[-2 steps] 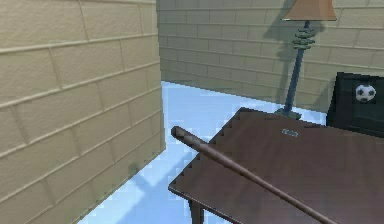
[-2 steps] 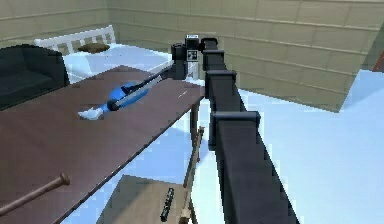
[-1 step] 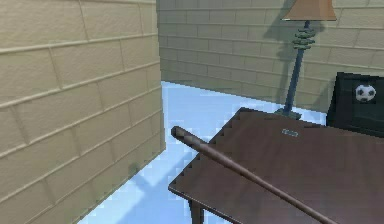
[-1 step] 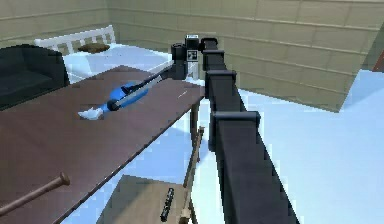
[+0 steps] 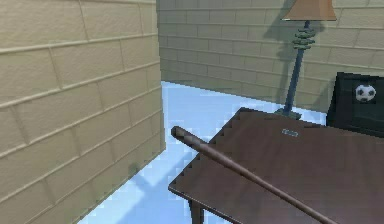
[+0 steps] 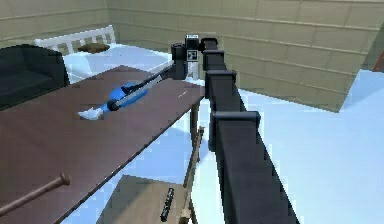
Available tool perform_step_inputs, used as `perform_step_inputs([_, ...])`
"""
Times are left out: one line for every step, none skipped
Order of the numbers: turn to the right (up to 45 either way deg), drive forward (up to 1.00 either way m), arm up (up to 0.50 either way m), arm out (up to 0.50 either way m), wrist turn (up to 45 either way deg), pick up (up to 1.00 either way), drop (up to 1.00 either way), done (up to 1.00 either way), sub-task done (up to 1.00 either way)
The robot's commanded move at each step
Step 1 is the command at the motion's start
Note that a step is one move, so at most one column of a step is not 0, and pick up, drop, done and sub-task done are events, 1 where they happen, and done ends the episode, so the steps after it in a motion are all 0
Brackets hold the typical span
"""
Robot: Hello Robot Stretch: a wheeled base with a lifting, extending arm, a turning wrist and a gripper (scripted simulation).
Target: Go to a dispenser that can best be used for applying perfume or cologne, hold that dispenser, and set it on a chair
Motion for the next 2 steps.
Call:
perform_step_inputs([0.0, 0.0, 0.0, 0.0, 0.0, 0.0, 1.0, 0.0, 0.0])
perform_step_inputs([0.0, 0.0, 0.0, -0.1, 0.0, 0.0, 0.0, 0.0, 0.0])
